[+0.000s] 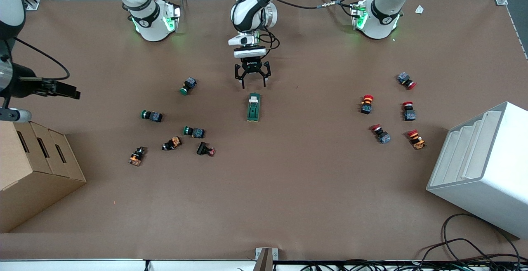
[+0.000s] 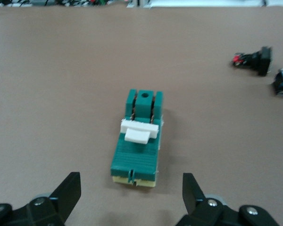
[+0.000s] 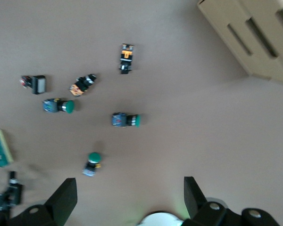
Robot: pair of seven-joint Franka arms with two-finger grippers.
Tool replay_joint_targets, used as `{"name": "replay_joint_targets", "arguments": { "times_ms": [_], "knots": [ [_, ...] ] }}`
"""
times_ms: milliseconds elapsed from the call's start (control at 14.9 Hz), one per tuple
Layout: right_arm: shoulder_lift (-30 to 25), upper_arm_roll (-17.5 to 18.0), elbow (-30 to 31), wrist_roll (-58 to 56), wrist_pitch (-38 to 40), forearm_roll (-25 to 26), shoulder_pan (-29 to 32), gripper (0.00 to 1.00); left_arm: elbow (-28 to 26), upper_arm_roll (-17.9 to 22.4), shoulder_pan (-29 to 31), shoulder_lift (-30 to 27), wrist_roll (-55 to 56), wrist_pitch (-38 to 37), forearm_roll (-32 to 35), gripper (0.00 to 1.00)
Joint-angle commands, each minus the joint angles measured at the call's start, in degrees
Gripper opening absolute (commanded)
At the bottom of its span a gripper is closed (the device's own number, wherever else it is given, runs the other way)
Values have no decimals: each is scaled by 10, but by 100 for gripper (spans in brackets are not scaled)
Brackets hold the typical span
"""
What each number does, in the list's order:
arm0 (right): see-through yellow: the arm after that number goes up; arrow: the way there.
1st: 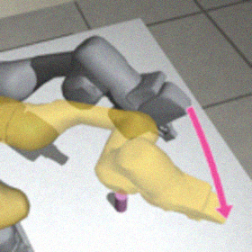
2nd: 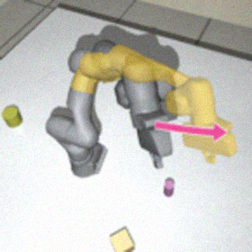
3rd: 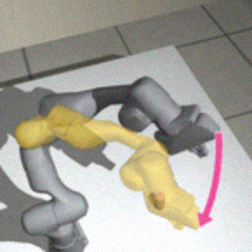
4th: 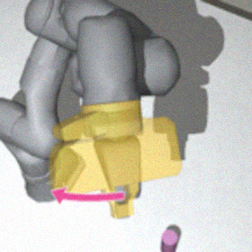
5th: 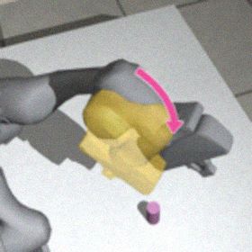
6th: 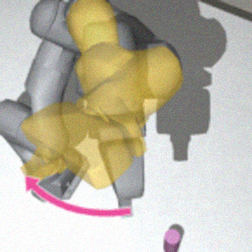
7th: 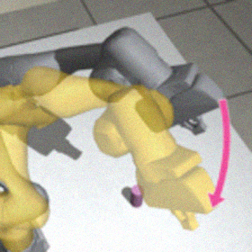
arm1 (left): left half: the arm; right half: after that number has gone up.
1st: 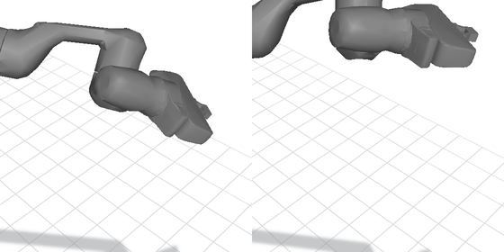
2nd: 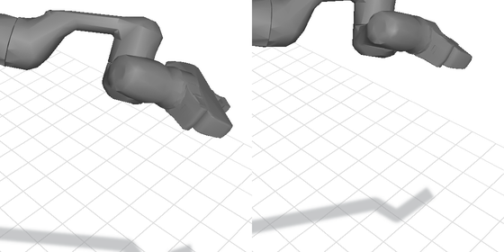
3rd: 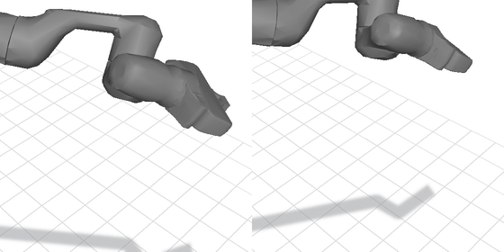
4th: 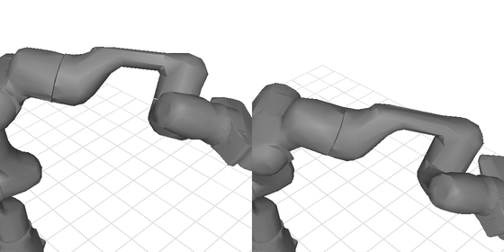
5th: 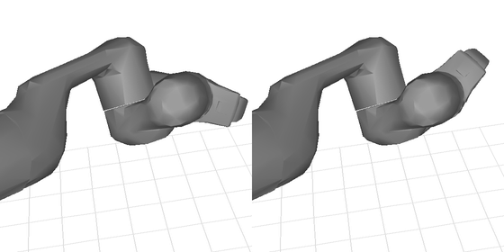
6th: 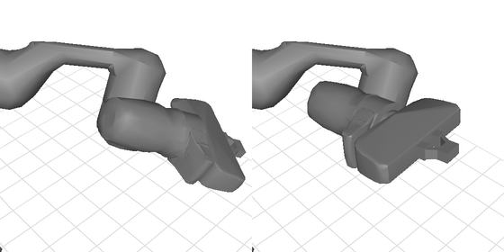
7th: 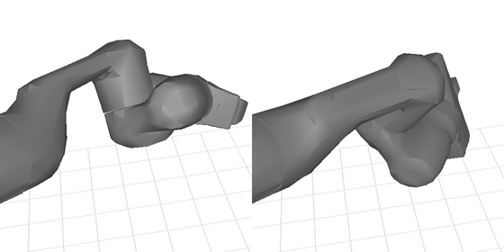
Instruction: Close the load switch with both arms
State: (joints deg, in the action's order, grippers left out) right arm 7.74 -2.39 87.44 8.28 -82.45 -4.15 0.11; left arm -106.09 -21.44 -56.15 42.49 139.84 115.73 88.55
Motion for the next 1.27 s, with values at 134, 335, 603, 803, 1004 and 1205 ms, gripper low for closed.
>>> {"name": "replay_joint_targets", "arguments": {
  "times_ms": [134,335,603,803,1004,1205],
  "knots": [
    [-12,11,63,187,-51,-64,-54,100,-18,6,1,15,75,-11,117,96],
    [-12,12,105,334,-118,-73,-127,100,-18,9,3,29,78,-30,153,96],
    [-11,12,177,490,-229,-95,-228,100,-18,18,3,35,78,-31,166,96],
    [0,12,226,564,-318,-105,-289,100,-12,17,3,52,92,-54,181,99],
    [38,12,235,634,-371,-106,-344,100,-11,17,1,59,103,-55,184,99],
    [89,12,238,727,-460,-106,-406,100,-9,17,0,66,104,-56,184,100]
  ]
}}
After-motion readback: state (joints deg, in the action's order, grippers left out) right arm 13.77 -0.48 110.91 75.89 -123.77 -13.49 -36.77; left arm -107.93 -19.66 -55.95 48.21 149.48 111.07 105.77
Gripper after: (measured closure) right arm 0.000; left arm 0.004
